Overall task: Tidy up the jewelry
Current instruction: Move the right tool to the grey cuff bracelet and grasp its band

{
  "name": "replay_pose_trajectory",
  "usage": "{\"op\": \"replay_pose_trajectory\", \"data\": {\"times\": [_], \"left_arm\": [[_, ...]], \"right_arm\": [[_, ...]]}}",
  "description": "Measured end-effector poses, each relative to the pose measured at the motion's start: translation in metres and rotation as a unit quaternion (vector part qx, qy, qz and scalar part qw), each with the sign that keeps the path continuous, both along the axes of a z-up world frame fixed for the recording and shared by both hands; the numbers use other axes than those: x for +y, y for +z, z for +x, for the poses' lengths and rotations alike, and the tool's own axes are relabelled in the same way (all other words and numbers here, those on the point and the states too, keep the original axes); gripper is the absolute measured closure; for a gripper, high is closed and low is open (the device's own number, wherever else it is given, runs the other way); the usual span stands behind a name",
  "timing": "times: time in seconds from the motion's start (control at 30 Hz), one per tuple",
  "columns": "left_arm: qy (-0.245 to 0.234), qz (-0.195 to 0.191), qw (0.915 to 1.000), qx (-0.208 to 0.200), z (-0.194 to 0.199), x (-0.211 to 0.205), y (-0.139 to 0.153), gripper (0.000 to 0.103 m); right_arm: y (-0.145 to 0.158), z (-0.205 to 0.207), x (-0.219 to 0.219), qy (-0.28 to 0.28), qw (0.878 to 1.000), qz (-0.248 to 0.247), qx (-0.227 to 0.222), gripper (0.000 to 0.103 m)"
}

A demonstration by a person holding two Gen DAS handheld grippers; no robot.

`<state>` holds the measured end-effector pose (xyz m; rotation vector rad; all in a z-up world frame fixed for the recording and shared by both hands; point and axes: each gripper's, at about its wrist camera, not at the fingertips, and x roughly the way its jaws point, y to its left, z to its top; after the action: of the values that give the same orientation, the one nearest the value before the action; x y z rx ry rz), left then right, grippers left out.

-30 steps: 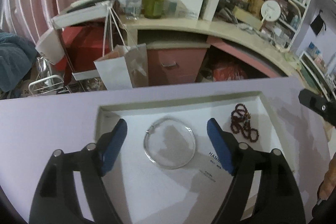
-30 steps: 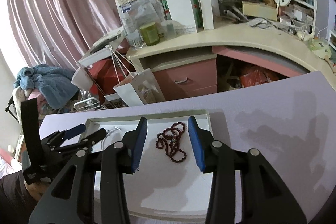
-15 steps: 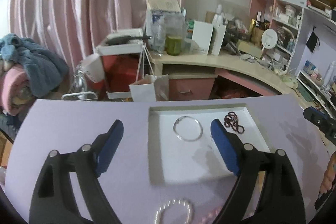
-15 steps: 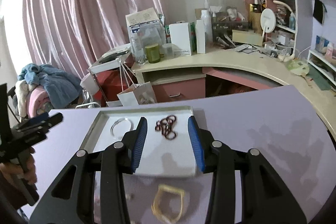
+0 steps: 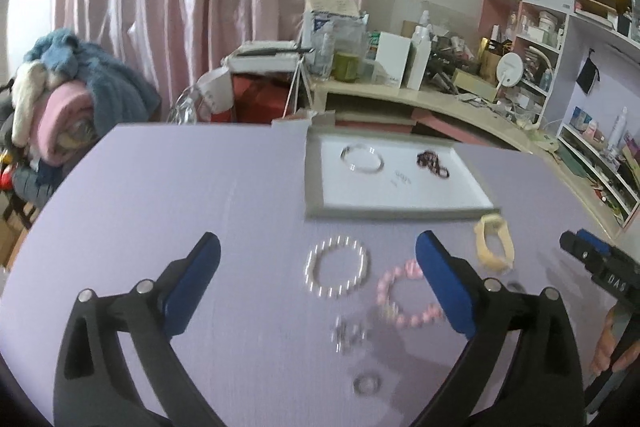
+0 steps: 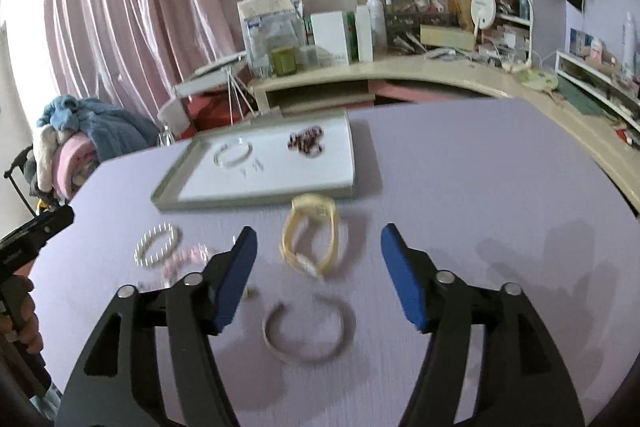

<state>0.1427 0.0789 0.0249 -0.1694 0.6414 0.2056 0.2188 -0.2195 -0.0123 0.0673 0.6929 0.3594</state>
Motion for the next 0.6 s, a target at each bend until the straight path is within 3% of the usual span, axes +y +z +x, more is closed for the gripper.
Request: {"op": "replay_pose_trajectory", "data": {"times": [0.13,0.2,0.4,0.6], "left_arm": [[0.019,-0.005,0.9997,0.012,-0.026,-0.002,-0.016,0.004],[0.028,-0.005,0.9995,0.012,-0.037,-0.003,-0.02,0.004],[0.033,-0.008,0.9994,0.006,-0.057,-0.004,-0.022,0.004],[0.032,-0.013,0.9994,0.004,-0.066,-0.005,-0.023,0.004]], "right_arm": [[-0.018,-0.009,0.002,0.008,1.0,-0.018,0.022,0.015],[-0.029,-0.008,0.006,0.013,0.999,-0.028,0.04,0.013],[-0.056,-0.006,0.021,0.014,0.994,-0.058,0.094,0.012],[-0.065,-0.004,0.035,0.023,0.99,-0.083,0.111,0.012]]}}
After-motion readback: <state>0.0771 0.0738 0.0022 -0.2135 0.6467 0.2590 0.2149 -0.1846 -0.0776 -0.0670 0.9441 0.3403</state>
